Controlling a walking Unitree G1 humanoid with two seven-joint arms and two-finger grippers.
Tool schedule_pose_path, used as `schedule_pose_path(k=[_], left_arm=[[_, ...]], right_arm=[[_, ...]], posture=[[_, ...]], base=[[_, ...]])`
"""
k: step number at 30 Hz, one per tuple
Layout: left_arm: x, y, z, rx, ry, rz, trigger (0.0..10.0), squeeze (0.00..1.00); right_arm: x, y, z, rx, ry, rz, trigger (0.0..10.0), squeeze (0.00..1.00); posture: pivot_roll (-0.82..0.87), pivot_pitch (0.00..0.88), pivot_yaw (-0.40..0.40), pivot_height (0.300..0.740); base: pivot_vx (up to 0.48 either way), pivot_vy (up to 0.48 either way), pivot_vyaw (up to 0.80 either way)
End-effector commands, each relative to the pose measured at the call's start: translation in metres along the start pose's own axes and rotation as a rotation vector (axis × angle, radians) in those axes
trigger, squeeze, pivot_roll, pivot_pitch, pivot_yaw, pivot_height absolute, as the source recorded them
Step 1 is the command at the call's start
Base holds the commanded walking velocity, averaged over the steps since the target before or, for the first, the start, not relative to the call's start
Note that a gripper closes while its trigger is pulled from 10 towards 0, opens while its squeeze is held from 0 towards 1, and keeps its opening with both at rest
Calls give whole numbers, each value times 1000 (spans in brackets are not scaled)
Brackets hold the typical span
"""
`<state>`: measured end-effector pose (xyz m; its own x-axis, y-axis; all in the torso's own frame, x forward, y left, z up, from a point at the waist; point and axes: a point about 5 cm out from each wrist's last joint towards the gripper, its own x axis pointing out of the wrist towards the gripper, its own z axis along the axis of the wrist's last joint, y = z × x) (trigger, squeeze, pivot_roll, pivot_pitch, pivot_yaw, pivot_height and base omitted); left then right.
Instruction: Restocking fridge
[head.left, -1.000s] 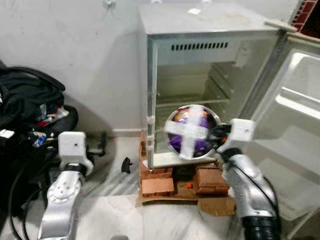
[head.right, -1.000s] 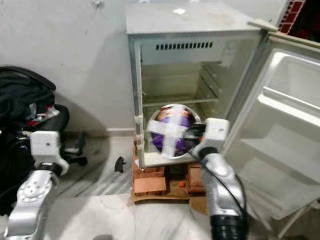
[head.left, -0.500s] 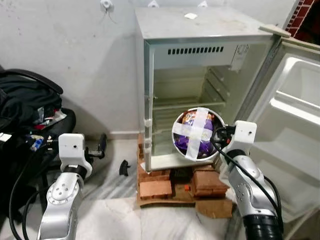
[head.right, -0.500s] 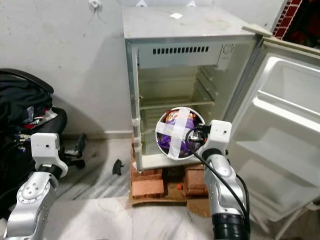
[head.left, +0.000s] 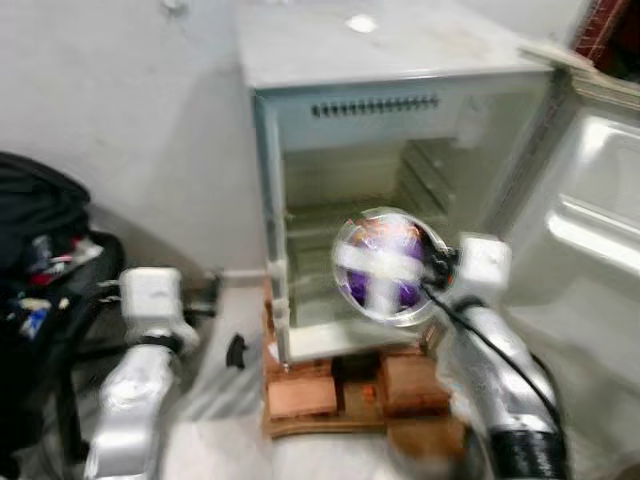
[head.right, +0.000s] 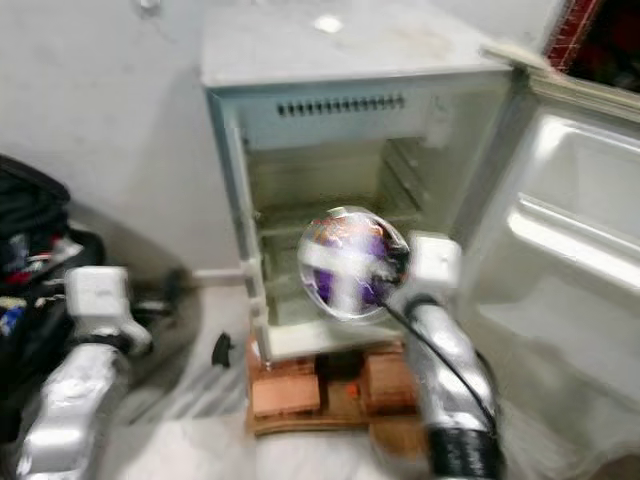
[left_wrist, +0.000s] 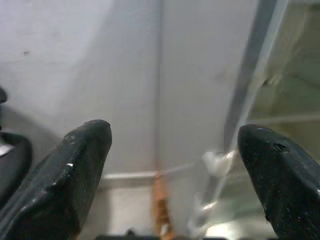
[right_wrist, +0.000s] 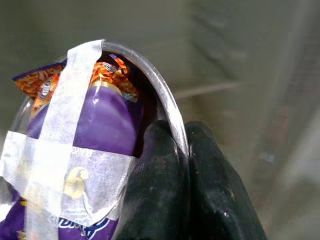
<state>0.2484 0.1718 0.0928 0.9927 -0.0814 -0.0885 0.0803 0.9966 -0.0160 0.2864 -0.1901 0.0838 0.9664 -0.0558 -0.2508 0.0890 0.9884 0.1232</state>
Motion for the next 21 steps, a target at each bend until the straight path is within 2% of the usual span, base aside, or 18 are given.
schedule_pose_path(k=[1,15,21], left_arm=[[-5,19,3,33,-4,61,10000,0],[-4,18,3,31,1,58,10000,0],[-4,19,2,32,21,77,10000,0]], right_arm=[[5,26,18,21,-74,84,10000,0],[4,33,16,5,-70,157,10000,0],[4,35,15,-7,-68,171,10000,0]], posture=[[99,0,-33,740],[98,0,-30,740],[102,0,-35,740]], base=[[409,0,0],[325,0,0],[187,0,628]])
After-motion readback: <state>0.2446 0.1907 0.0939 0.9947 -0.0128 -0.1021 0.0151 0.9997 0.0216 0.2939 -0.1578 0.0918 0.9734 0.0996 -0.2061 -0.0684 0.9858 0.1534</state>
